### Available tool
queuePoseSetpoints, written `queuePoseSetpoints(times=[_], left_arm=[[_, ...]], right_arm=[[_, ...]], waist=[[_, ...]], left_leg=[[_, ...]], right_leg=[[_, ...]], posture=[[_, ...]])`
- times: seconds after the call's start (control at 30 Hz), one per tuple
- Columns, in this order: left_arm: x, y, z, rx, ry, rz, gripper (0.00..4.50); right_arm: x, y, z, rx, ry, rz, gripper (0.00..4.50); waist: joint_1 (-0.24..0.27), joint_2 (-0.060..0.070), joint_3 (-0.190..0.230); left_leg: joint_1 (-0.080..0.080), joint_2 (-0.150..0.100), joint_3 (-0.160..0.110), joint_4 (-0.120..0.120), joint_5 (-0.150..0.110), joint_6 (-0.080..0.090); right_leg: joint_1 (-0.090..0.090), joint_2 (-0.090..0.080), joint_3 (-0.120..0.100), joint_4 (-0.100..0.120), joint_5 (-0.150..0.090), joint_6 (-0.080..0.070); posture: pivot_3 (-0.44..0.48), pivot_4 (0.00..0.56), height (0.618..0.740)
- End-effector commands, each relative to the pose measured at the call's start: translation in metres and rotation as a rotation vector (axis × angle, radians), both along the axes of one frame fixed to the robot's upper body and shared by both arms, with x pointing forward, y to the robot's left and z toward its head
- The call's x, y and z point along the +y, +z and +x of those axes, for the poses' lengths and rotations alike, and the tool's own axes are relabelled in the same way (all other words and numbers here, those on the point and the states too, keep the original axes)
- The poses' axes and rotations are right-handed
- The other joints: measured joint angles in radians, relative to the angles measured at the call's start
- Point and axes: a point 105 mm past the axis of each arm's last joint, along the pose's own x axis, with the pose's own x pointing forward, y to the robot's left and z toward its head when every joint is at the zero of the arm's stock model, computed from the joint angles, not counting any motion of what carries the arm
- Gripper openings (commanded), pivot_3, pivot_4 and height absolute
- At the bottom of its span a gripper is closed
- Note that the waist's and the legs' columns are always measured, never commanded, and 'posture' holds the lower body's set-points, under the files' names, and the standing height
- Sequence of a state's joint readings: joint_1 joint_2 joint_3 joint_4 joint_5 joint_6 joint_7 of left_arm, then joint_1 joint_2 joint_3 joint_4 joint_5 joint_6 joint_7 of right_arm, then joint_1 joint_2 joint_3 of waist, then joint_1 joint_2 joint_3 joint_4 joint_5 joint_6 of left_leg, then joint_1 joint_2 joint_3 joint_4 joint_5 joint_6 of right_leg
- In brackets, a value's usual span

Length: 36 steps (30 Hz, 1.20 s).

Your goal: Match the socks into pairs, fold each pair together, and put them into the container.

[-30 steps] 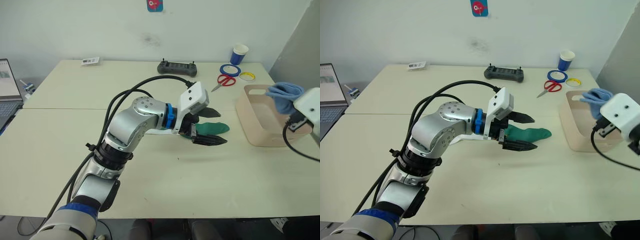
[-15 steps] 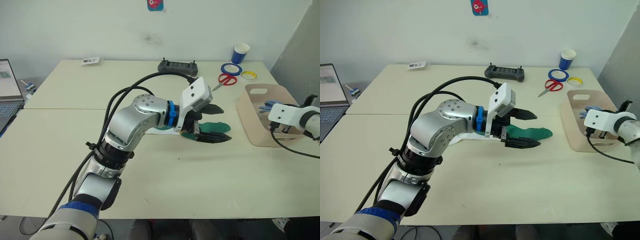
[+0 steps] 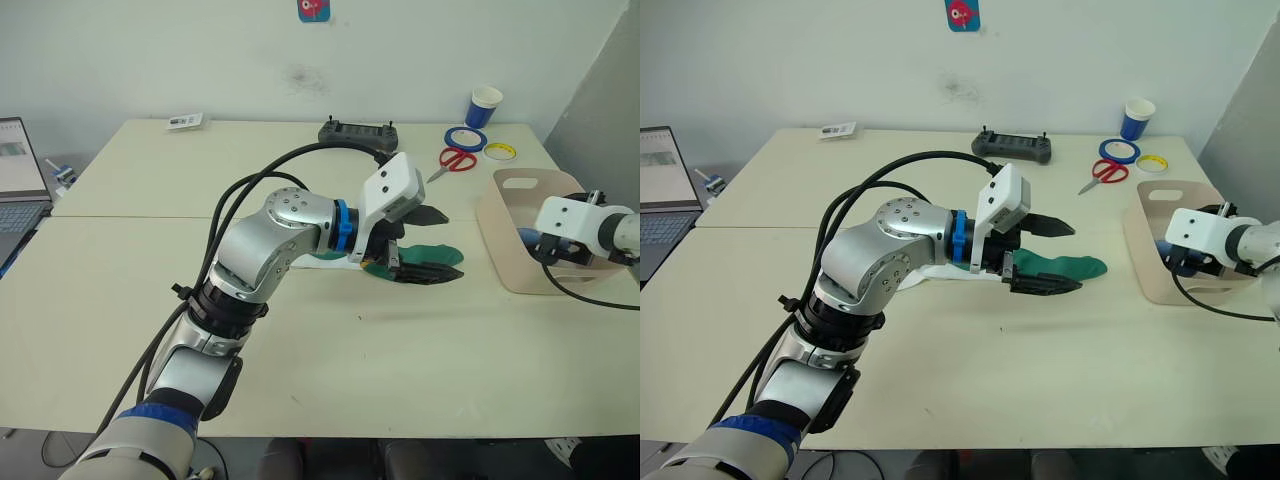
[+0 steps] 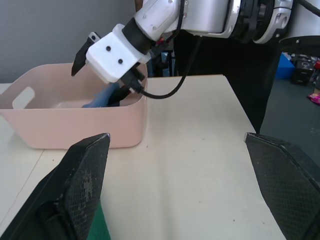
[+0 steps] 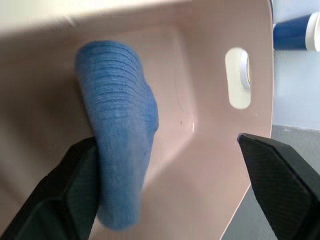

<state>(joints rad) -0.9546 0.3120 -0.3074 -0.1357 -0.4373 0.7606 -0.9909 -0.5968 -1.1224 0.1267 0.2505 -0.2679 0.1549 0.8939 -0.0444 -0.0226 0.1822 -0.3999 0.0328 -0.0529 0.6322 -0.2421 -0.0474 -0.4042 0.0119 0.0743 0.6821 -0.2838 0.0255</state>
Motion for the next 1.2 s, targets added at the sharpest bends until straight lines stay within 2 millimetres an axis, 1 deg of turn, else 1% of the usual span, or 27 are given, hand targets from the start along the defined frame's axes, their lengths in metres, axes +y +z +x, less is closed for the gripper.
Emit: queuePoseSetpoints(times=[0.03, 0.17, 0.27, 0.37, 0.43, 0.5, 0.53, 0.6, 0.63, 0.67, 0.73, 0.8, 0.87, 0.9, 1.0, 1.07, 1.13, 1.2], left_arm=[[0.001, 0.007, 0.0, -0.037, 0.004, -0.022, 4.5], [0.002, 0.005, 0.001, -0.036, 0.006, -0.017, 4.5], [0.004, 0.002, 0.002, -0.037, 0.012, -0.008, 4.5], [0.01, 0.001, 0.004, -0.039, 0.025, -0.006, 4.5], [0.021, 0.002, 0.008, -0.046, 0.051, -0.01, 4.5], [0.043, 0.001, 0.017, -0.055, 0.12, -0.029, 4.5], [0.052, 0.001, 0.02, -0.063, 0.148, -0.039, 4.5], [0.079, -0.007, 0.029, -0.068, 0.236, -0.035, 4.5], [0.096, -0.014, 0.033, -0.062, 0.294, -0.03, 4.5], [0.107, -0.018, 0.036, -0.058, 0.331, -0.026, 4.5], [0.128, -0.029, 0.036, -0.054, 0.397, -0.018, 4.5], [0.149, -0.045, 0.032, -0.022, 0.455, -0.032, 4.5], [0.167, -0.058, 0.027, 0.003, 0.522, -0.07, 4.5], [0.174, -0.064, 0.026, 0.006, 0.554, -0.075, 4.5], [0.198, -0.094, 0.017, 0.031, 0.659, -0.04, 4.5], [0.21, -0.114, 0.007, 0.063, 0.695, -0.005, 4.5], [0.217, -0.126, -0.001, 0.1, 0.715, 0.013, 4.5], [0.224, -0.135, -0.005, 0.123, 0.734, 0.028, 4.5]], right_arm=[[0.007, 0.03, -0.014, -0.031, 0.026, 0.02, 4.13], [0.014, 0.044, -0.03, -0.023, 0.042, 0.04, 4.13], [0.013, 0.052, -0.041, -0.022, 0.034, 0.049, 4.13], [0.011, 0.065, -0.047, -0.091, 0.018, 0.052, 4.13], [0.019, 0.076, -0.047, -0.165, 0.032, 0.101, 4.13], [0.041, 0.088, -0.05, -0.249, 0.103, 0.219, 4.13], [0.05, 0.09, -0.053, -0.277, 0.133, 0.267, 4.13], [0.073, 0.093, -0.057, -0.369, 0.21, 0.366, 4.13], [0.09, 0.087, -0.062, -0.39, 0.266, 0.418, 4.13], [0.101, 0.082, -0.066, -0.403, 0.3, 0.454, 4.13], [0.122, 0.067, -0.073, -0.405, 0.331, 0.577, 4.13], [0.142, 0.039, -0.082, -0.35, 0.352, 0.653, 4.13], [0.154, 0.013, -0.09, -0.289, 0.332, 0.729, 4.13], [0.157, 0.004, -0.093, -0.273, 0.317, 0.748, 4.13], [0.158, -0.031, -0.102, -0.218, 0.22, 0.809, 4.13], [0.156, -0.056, -0.111, -0.164, 0.171, 0.802, 4.13], [0.153, -0.073, -0.121, -0.119, 0.123, 0.825, 4.13], [0.148, -0.087, -0.13, -0.084, 0.059, 0.86, 4.49]], waist=[[0.001, 0.0, 0.0], [0.003, 0.0, 0.0], [0.004, 0.0, 0.0], [0.004, 0.0, 0.0], [0.001, 0.001, 0.0], [-0.006, 0.001, 0.0], [-0.011, 0.001, 0.0], [-0.014, 0.0, 0.0], [-0.014, 0.0, 0.0], [-0.014, 0.0, 0.0], [-0.01, 0.0, 0.0], [-0.004, 0.0, 0.0], [0.004, 0.0, 0.0], [0.008, 0.0, 0.0], [0.016, 0.0, 0.0], [0.017, 0.0, 0.0], [0.017, 0.0, 0.0], [0.017, 0.0, 0.0]], left_leg=[[0.0, 0.0, 0.0, 0.0, 0.0, 0.0], [0.0, 0.0, 0.0, 0.002, 0.0, 0.0], [0.0, 0.0, -0.001, 0.003, 0.0, 0.0], [-0.001, 0.0, -0.001, 0.007, 0.0, 0.001], [-0.001, 0.0, -0.001, 0.009, -0.001, 0.001], [0.0, 0.0, -0.001, 0.01, -0.001, 0.002], [0.0, 0.0, -0.001, 0.011, -0.001, 0.002], [0.001, 0.0, -0.002, 0.012, -0.001, 0.002], [0.002, 0.001, -0.003, 0.012, -0.001, 0.002], [0.002, 0.0, -0.003, 0.012, -0.001, 0.002], [0.002, 0.001, -0.005, 0.012, -0.001, 0.002], [0.001, 0.0, -0.005, 0.013, -0.001, 0.002], [0.001, 0.0, -0.005, 0.013, -0.001, 0.002], [0.0, 0.0, -0.005, 0.013, -0.001, 0.002], [-0.001, -0.002, -0.004, 0.013, -0.001, 0.002], [0.0, -0.002, -0.004, 0.013, -0.001, 0.002], [0.001, -0.003, -0.004, 0.013, -0.001, 0.002], [0.002, -0.002, -0.004, 0.013, -0.001, 0.002]], right_leg=[[0.0, 0.0, 0.0, 0.0, 0.0, 0.0], [0.001, 0.0, 0.0, 0.001, 0.0, 0.0], [0.001, 0.0, 0.0, 0.001, 0.0, 0.001], [0.002, 0.0, 0.0, 0.001, 0.0, 0.002], [0.003, 0.0, 0.0, 0.002, 0.0, 0.003], [0.003, 0.0, 0.001, 0.002, 0.001, 0.005], [0.003, 0.001, 0.001, 0.003, 0.001, 0.005], [0.004, 0.001, 0.001, 0.006, 0.0, 0.006], [0.004, 0.001, 0.0, 0.008, 0.0, 0.007], [0.003, 0.001, 0.0, 0.009, 0.0, 0.007], [0.004, 0.001, -0.001, 0.01, -0.001, 0.008], [0.003, 0.001, -0.001, 0.011, -0.001, 0.008], [0.004, 0.0, -0.002, 0.01, -0.001, 0.008], [0.004, -0.001, -0.002, 0.009, -0.001, 0.008], [0.003, -0.003, -0.002, 0.009, 0.0, 0.007], [0.004, -0.004, -0.002, 0.008, -0.001, 0.008], [0.006, -0.004, -0.002, 0.008, 0.0, 0.008], [0.007, -0.004, -0.002, 0.007, 0.0, 0.007]], posture=[[0.0, 0.15, 0.74], [0.0, 0.15, 0.74], [0.0, 0.15, 0.74], [0.0, 0.15, 0.74], [0.0, 0.15, 0.74], [0.0, 0.15, 0.74], [0.0, 0.15, 0.74], [0.0, 0.15, 0.74], [0.0, 0.15, 0.74], [0.0, 0.15, 0.74], [0.0, 0.15, 0.74], [0.0, 0.15, 0.74], [0.0, 0.15, 0.74], [0.0, 0.15, 0.74], [0.0, 0.15, 0.74], [0.0, 0.15, 0.74], [0.0, 0.15, 0.74], [0.0, 0.15, 0.74]])
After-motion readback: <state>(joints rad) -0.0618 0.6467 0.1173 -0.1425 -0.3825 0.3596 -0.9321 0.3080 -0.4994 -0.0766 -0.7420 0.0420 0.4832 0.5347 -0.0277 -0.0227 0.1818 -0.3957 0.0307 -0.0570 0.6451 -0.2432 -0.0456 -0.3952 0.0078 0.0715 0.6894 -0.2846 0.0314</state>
